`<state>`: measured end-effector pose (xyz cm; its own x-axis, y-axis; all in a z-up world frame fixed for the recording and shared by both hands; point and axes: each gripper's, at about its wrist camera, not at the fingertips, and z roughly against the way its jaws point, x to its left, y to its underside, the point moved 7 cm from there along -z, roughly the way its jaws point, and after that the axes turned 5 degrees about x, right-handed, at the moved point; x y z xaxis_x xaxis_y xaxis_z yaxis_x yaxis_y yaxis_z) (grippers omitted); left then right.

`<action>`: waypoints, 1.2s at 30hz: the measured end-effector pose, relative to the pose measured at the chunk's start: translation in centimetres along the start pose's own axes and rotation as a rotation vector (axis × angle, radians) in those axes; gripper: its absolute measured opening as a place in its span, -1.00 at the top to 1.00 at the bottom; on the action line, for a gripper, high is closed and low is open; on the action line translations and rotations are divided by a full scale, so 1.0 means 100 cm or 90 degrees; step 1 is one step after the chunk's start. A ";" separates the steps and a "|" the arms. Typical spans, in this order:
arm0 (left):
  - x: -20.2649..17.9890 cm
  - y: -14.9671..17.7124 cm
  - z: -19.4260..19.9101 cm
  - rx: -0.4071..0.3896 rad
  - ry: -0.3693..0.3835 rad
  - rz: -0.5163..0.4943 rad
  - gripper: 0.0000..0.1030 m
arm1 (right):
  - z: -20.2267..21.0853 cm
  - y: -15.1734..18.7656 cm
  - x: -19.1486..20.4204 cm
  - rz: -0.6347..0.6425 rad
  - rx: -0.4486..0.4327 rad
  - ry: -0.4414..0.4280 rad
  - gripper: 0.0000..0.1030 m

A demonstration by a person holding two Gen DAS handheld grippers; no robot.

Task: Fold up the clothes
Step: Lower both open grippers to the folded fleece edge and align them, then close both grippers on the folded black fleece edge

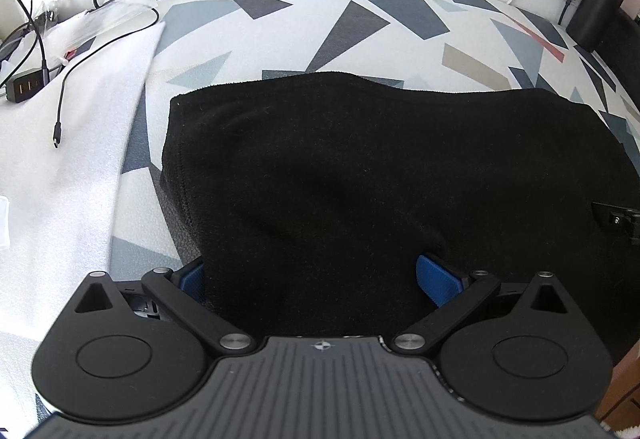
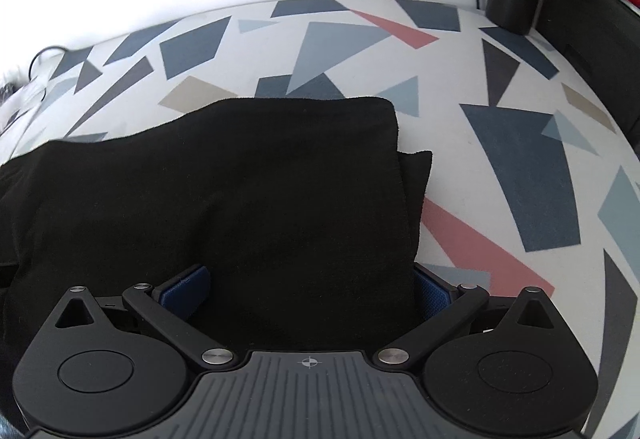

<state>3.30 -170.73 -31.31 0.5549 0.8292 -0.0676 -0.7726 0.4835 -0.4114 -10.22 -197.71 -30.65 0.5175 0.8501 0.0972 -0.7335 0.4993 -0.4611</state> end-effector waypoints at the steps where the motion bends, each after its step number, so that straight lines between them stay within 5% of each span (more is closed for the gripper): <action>1: 0.000 0.000 0.000 -0.003 -0.003 0.001 -1.00 | 0.000 0.001 0.001 0.002 -0.002 0.001 -0.99; 29: -0.015 -0.003 0.001 -0.009 0.009 0.008 -0.90 | -0.003 0.001 0.026 0.034 0.004 -0.011 -0.98; 32: -0.028 -0.003 0.007 -0.022 0.030 -0.015 -0.40 | 0.000 0.003 0.043 0.057 0.000 -0.027 -0.74; 34: -0.035 -0.003 0.009 -0.022 0.057 -0.019 0.23 | 0.004 0.004 0.056 0.072 -0.004 -0.044 -0.39; 36: -0.039 -0.003 0.010 -0.019 0.083 -0.013 0.31 | 0.007 0.003 0.068 0.084 -0.004 -0.070 0.03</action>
<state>1.09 -173.79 -29.97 0.6076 0.7747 -0.1748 -0.7520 0.4904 -0.4405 -7.26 -191.65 -29.48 0.3658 0.9214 0.1310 -0.7886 0.3816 -0.4821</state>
